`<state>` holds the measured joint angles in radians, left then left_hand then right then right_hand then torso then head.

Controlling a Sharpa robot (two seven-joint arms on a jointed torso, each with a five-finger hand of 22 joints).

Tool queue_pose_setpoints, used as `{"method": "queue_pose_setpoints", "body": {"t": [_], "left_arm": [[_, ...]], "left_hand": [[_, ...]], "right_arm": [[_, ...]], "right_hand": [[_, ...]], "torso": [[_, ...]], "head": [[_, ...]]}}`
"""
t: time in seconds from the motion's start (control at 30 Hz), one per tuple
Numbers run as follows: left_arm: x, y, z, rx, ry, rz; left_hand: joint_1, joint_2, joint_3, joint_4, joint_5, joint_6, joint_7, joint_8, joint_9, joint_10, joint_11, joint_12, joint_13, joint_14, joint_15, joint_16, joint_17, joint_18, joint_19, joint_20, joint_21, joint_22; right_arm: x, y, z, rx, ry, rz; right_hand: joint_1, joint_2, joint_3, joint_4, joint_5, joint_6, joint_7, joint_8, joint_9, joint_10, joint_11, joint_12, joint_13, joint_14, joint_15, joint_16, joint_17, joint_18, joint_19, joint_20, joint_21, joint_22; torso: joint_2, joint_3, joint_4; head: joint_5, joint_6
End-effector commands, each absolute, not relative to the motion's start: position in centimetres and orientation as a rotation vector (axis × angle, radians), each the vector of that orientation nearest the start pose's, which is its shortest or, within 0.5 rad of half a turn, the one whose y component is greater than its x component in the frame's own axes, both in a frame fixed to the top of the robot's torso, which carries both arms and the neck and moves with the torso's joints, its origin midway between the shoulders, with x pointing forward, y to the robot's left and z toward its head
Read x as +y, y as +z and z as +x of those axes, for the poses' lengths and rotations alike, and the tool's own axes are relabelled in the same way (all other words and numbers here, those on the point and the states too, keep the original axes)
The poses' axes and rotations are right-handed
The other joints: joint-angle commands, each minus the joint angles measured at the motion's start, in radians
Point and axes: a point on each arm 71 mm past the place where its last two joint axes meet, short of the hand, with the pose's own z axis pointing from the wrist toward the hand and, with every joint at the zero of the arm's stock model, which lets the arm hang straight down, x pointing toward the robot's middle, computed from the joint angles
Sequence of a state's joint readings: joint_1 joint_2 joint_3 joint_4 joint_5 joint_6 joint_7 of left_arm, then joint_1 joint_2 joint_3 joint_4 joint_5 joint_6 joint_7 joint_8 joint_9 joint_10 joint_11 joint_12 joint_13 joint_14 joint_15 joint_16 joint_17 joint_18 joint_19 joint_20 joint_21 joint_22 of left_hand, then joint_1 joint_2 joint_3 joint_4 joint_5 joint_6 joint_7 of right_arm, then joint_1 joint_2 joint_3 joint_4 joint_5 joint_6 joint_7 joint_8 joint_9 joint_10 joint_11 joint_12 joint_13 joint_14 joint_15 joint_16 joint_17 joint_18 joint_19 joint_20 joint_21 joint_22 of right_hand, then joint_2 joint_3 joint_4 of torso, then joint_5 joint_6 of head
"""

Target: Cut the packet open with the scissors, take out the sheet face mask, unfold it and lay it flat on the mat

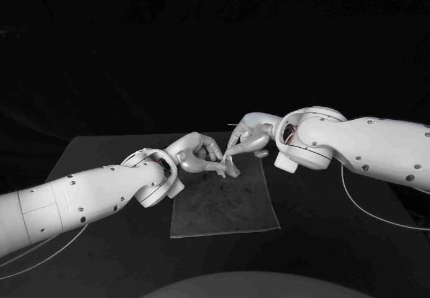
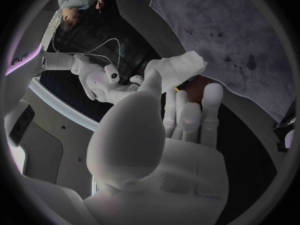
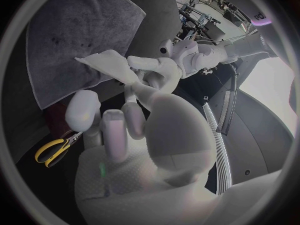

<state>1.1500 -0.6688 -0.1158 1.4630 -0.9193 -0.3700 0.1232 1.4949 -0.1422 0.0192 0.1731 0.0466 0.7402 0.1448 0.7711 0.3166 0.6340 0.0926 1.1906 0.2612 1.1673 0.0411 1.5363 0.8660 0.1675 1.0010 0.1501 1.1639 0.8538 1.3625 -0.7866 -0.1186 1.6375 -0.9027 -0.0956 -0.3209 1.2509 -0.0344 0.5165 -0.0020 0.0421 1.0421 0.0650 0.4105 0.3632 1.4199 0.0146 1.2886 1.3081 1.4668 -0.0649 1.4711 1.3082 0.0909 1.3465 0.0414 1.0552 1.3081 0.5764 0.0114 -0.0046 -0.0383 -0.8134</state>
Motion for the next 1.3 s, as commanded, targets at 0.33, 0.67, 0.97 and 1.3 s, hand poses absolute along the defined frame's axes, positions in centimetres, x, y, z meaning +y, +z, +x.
{"method": "queue_pose_setpoints", "body": {"t": [0.33,0.67,0.97,1.3], "left_arm": [[12.0,-23.3,46.5,1.808,-1.158,-0.25],[11.9,-23.2,46.3,1.811,-1.189,-0.268],[12.7,-23.2,46.6,1.796,-1.188,-0.313],[13.6,-23.4,46.8,1.811,-1.181,-0.321]], "left_hand": [[0.008,0.001,-0.005,0.015,0.002,0.013,-0.004,0.011,0.001,0.014,-0.002,0.009,0.002,0.021,-0.004,0.008,0.025,-0.009,0.008,-0.006,0.009,0.007],[0.021,0.033,0.0,0.046,0.002,0.001,-0.007,0.007,-0.008,0.008,-0.004,0.011,0.0,0.005,-0.006,0.006,0.003,-0.005,-0.012,-0.011,0.0,-0.01],[0.149,0.114,0.338,0.054,0.004,0.045,-0.003,-0.036,-0.044,0.051,-0.02,-0.078,-0.055,0.006,-0.023,0.002,0.013,-0.006,-0.022,-0.028,0.015,0.002],[-0.012,-0.007,0.699,-0.036,0.001,0.08,-0.005,-0.042,-0.041,0.074,-0.024,-0.073,-0.053,0.007,-0.027,-0.003,0.005,-0.004,-0.037,-0.033,0.041,0.017]], "right_arm": [[-14.3,-15.6,47.1,2.071,0.849,0.173],[-14.0,-15.8,47.2,2.077,0.851,0.171],[-14.6,-15.8,47.3,2.079,0.842,0.181],[-15.2,-15.9,47.6,2.08,0.827,0.188]], "right_hand": [[0.004,0.007,0.059,-0.05,0.006,0.007,0.0,0.019,0.042,0.042,-0.026,0.005,0.049,0.075,-0.007,0.005,0.135,0.009,0.006,-0.002,0.003,0.098],[0.003,0.007,0.061,-0.051,0.006,0.007,0.0,0.02,0.042,0.043,-0.026,0.006,0.05,0.075,-0.007,0.005,0.136,0.009,0.006,-0.002,0.004,0.098],[0.003,0.007,0.062,-0.051,0.006,0.007,0.0,0.021,0.042,0.042,-0.026,0.004,0.049,0.075,-0.007,0.005,0.135,0.009,0.005,-0.002,0.002,0.098],[0.002,0.007,0.064,-0.052,0.006,0.007,0.0,0.021,0.043,0.042,-0.026,0.004,0.049,0.075,-0.007,0.005,0.135,0.009,0.006,-0.002,0.003,0.099]], "torso": [[0.0,-0.0002,0.0002],[0.0,0.0,0.0006],[0.0,0.0008,-0.0002],[0.0,0.0,0.0]], "head": [[0.0,0.0],[-0.002,-0.001],[-0.002,-0.001],[-0.005,-0.004]]}}
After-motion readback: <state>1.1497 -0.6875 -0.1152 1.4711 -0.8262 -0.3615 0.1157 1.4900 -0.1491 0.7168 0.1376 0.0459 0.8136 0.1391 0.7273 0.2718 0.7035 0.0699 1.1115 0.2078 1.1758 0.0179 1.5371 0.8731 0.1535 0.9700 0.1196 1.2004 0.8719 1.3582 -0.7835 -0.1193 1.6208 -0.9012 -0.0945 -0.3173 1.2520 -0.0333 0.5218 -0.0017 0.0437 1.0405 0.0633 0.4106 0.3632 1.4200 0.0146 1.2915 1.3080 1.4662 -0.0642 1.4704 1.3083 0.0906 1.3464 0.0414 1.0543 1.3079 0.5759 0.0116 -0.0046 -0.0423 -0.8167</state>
